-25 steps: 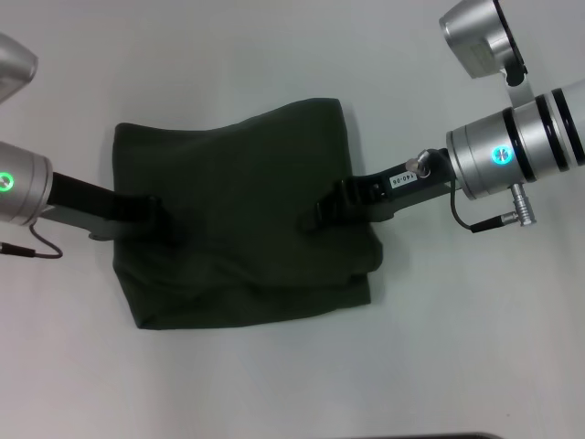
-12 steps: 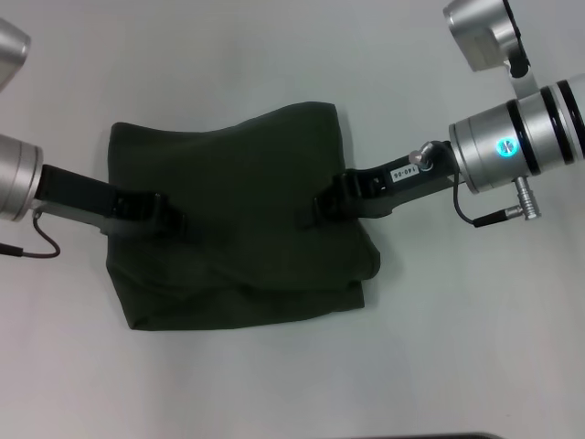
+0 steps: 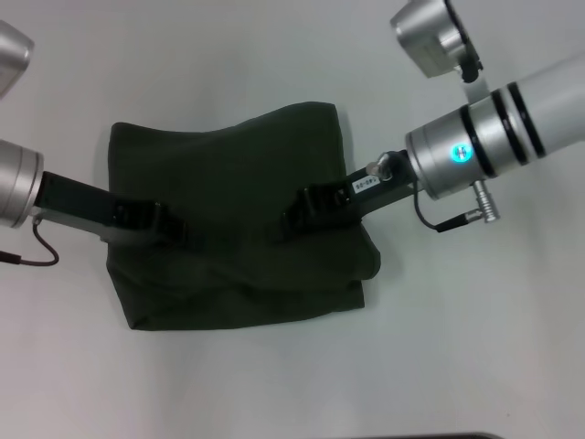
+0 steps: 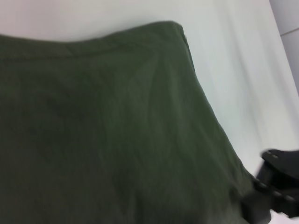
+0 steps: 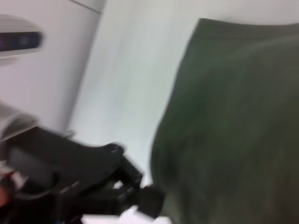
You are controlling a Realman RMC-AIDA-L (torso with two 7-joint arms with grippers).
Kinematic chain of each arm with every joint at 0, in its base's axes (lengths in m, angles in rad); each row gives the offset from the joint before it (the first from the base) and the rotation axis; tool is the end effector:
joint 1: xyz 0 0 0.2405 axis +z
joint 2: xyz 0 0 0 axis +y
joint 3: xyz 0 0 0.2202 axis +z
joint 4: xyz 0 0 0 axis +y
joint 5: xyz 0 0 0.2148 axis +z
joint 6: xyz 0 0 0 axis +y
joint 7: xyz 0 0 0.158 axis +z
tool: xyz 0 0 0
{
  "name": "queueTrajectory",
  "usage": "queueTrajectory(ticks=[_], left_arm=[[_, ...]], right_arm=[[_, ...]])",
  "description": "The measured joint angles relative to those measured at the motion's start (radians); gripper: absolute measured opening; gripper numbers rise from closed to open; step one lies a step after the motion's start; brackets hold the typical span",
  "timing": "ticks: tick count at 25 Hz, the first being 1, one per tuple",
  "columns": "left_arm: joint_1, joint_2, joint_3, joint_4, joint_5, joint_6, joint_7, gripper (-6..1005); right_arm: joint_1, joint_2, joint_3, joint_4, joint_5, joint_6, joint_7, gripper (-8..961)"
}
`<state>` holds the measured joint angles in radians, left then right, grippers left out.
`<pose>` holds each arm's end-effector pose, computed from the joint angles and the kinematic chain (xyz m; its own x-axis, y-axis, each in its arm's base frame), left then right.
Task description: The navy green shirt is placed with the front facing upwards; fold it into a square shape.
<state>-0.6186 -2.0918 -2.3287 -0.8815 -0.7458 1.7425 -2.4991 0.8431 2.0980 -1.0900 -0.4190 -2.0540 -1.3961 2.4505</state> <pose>-0.2188 0.3093 0.0040 0.2962 0.9550 0.0111 0.9531 -0.2964 0.0607 0.1657 0.3252 -0.0890 0.3091 -0.9510 0.0043 -0.9328 -0.3022 0.1964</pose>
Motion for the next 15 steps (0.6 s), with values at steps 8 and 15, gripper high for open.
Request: queueTrajectory(ticks=[8,15], left_arm=[[0.000,-0.005,0.041,0.007,0.012,-0.020,-0.010,5],[-0.004,0.001,0.045,0.018,0.072,-0.059,-0.045,4]], right_arm=[[0.060,0.003,-0.079,0.090,-0.001,0.126,0.029,2],[0.018,-0.010,-0.098,0.078,-0.004,0.109,0.053,3]])
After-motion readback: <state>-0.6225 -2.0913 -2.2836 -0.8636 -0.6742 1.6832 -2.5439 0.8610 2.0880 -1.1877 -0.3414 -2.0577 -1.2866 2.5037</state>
